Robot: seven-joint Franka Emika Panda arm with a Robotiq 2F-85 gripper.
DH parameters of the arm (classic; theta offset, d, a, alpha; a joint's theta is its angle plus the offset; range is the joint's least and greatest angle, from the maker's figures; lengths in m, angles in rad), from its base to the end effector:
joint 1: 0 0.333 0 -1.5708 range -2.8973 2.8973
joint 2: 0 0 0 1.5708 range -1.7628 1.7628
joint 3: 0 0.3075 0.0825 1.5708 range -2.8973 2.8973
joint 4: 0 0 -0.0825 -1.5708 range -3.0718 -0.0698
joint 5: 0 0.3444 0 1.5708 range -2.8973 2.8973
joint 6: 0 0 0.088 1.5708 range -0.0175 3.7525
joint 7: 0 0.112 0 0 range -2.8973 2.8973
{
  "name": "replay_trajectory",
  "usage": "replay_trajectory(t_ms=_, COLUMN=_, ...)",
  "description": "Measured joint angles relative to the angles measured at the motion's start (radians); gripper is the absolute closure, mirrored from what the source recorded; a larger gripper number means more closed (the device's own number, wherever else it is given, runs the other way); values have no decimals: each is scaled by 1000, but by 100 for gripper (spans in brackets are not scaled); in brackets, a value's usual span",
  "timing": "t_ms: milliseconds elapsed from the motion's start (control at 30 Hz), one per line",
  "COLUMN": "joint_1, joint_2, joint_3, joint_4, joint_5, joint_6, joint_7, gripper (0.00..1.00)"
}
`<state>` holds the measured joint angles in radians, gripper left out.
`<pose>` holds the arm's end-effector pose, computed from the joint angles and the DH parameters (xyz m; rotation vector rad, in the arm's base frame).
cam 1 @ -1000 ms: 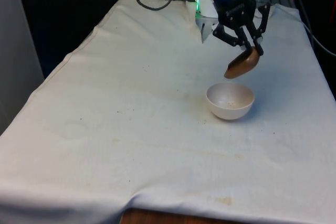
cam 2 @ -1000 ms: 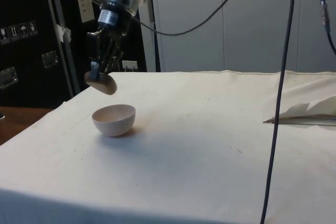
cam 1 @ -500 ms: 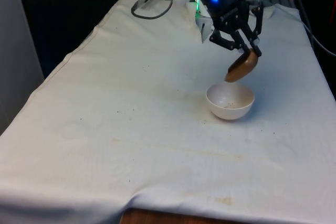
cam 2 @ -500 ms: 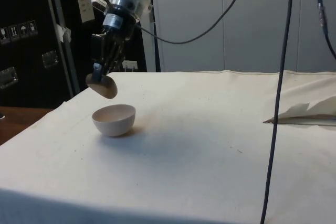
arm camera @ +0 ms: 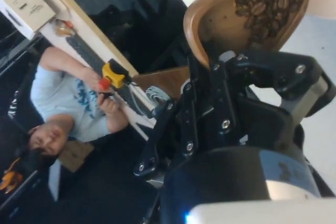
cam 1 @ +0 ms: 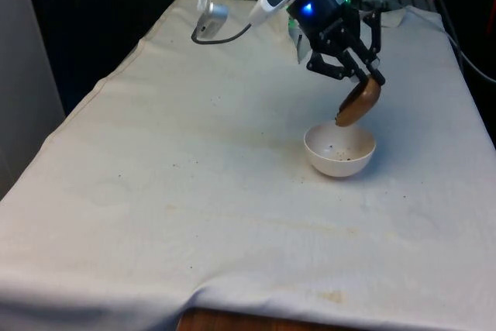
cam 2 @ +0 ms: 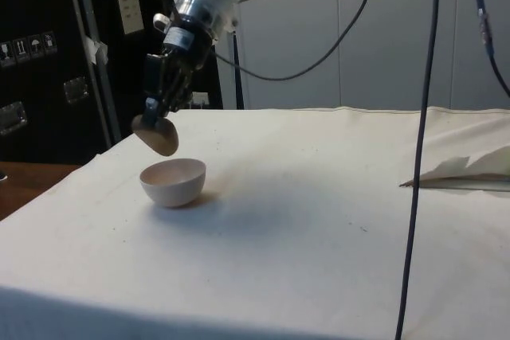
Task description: Pour the coffee beans from the cup into the bowl.
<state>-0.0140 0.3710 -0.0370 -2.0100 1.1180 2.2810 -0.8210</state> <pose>0.5737 -0.0036 0.2873 -2.3829 0.0484 -0.3180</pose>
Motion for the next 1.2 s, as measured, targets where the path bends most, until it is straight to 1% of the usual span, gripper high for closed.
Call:
replay_trajectory(t_ms=167, joint_1=-3, joint_2=11, joint_3=-24, joint_4=8, joint_5=39, joint_6=-53, joint_7=-37, gripper=97)
replay_trajectory(t_ms=233, joint_1=-3, joint_2=12, joint_3=-29, joint_4=10, joint_5=43, joint_6=-64, joint_7=-40, gripper=97)
replay_trajectory(t_ms=267, joint_1=-4, joint_2=14, joint_3=-37, joint_4=14, joint_5=53, joint_6=-81, joint_7=-47, gripper=97)
replay_trajectory(t_ms=433, joint_1=-6, joint_2=25, joint_3=-55, joint_4=25, joint_5=78, joint_6=-125, joint_7=-64, gripper=97)
replay_trajectory(t_ms=500, joint_1=-7, joint_2=26, joint_3=-58, joint_4=27, joint_5=82, joint_6=-134, joint_7=-65, gripper=97)
replay_trajectory(t_ms=533, joint_1=-7, joint_2=29, joint_3=-65, joint_4=31, joint_5=92, joint_6=-152, joint_7=-68, gripper=97)
replay_trajectory(t_ms=633, joint_1=-8, joint_2=32, joint_3=-71, joint_4=35, joint_5=102, joint_6=-170, joint_7=-71, gripper=97)
replay_trajectory(t_ms=700, joint_1=-8, joint_2=37, joint_3=-79, joint_4=41, joint_5=115, joint_6=-197, joint_7=-75, gripper=97)
replay_trajectory(t_ms=800, joint_1=-9, joint_2=40, joint_3=-83, joint_4=45, joint_5=121, joint_6=-211, joint_7=-76, gripper=97)
replay_trajectory(t_ms=900, joint_1=-10, joint_2=43, joint_3=-95, joint_4=47, joint_5=143, joint_6=-243, joint_7=-86, gripper=97)
replay_trajectory(t_ms=967, joint_1=-11, joint_2=45, joint_3=-98, joint_4=47, joint_5=149, joint_6=-252, joint_7=-89, gripper=97)
replay_trajectory(t_ms=1000, joint_1=-11, joint_2=49, joint_3=-105, joint_4=51, joint_5=156, joint_6=-270, joint_7=-92, gripper=97)
replay_trajectory(t_ms=1033, joint_1=-11, joint_2=49, joint_3=-105, joint_4=51, joint_5=156, joint_6=-270, joint_7=-92, gripper=97)
replay_trajectory(t_ms=1167, joint_1=-12, joint_2=59, joint_3=-119, joint_4=62, joint_5=170, joint_6=-307, joint_7=-92, gripper=97)
replay_trajectory(t_ms=1200, joint_1=-12, joint_2=65, joint_3=-126, joint_4=67, joint_5=179, joint_6=-325, joint_7=-94, gripper=97)
